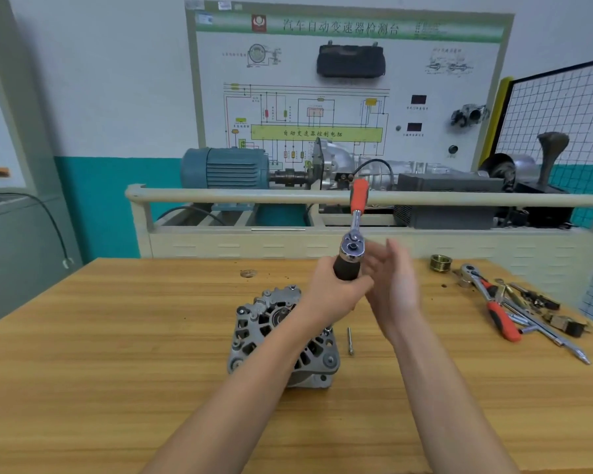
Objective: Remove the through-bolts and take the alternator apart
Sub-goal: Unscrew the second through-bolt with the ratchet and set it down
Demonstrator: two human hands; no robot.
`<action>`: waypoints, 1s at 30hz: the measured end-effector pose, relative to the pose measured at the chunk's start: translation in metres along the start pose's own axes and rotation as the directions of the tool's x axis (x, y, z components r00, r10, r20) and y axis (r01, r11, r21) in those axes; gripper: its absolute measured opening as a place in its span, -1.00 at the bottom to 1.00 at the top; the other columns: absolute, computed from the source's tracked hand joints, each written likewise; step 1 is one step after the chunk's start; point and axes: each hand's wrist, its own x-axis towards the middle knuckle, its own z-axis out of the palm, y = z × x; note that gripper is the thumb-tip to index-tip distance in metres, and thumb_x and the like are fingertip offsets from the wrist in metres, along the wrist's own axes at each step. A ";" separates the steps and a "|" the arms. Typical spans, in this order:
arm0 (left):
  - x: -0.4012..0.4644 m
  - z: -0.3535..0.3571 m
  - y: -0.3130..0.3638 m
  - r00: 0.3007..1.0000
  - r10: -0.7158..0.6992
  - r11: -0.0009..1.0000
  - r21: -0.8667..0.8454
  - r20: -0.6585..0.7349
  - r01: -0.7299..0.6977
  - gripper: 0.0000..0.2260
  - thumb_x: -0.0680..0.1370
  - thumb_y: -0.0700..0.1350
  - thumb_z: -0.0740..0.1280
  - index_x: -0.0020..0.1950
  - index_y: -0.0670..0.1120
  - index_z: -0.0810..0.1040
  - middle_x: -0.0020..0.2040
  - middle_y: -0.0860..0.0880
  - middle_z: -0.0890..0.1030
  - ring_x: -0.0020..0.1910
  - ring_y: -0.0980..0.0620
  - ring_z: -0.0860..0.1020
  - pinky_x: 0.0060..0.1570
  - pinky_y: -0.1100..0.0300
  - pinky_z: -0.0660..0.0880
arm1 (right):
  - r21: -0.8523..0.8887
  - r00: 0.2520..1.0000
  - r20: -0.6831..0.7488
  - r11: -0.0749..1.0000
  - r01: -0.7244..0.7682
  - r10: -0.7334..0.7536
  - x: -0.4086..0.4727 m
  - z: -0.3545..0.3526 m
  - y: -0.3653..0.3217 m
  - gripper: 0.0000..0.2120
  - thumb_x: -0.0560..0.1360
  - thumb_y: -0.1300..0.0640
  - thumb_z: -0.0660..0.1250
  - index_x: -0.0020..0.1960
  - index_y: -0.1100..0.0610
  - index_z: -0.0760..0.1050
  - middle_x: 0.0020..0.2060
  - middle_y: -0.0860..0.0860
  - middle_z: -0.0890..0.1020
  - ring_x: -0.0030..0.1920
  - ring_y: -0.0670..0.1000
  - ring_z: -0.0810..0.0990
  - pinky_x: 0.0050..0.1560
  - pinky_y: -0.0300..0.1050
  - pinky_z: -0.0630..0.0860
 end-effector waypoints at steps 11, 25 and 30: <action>0.028 -0.033 0.029 0.990 0.040 0.960 -0.270 -0.134 -0.075 -0.67 0.36 -0.28 0.30 -0.54 -0.01 0.31 -0.61 0.05 0.25 -0.63 0.09 0.21 -0.48 0.23 0.29 | -0.594 0.999 0.038 0.804 0.039 -0.020 -0.030 -0.028 0.082 -0.64 0.38 0.39 0.44 0.03 -0.01 0.58 0.00 -0.15 0.64 0.06 -0.18 0.58 0.12 -0.25 0.52; 0.025 -0.072 -0.061 0.934 -0.337 0.325 -0.917 0.114 0.230 -0.62 0.40 -0.24 0.20 -0.59 -0.03 0.21 -0.68 0.09 0.17 -0.71 0.17 0.13 -0.64 0.35 0.16 | -0.795 0.954 0.180 0.536 0.284 -0.237 -0.019 -0.037 0.090 -0.89 0.37 0.27 0.49 -0.17 0.08 0.67 -0.20 -0.19 0.58 -0.08 -0.27 0.53 -0.08 -0.44 0.44; 0.024 -0.078 -0.075 0.955 -0.252 0.199 -0.957 0.158 0.211 -0.62 0.42 -0.24 0.21 -0.57 -0.03 0.22 -0.68 0.07 0.21 -0.62 0.17 0.04 -0.63 0.35 0.21 | -0.782 0.875 0.368 0.404 0.474 -0.314 -0.013 -0.043 0.089 -0.90 0.35 0.34 0.49 -0.18 0.17 0.68 -0.25 -0.17 0.55 -0.15 -0.20 0.53 -0.16 -0.49 0.39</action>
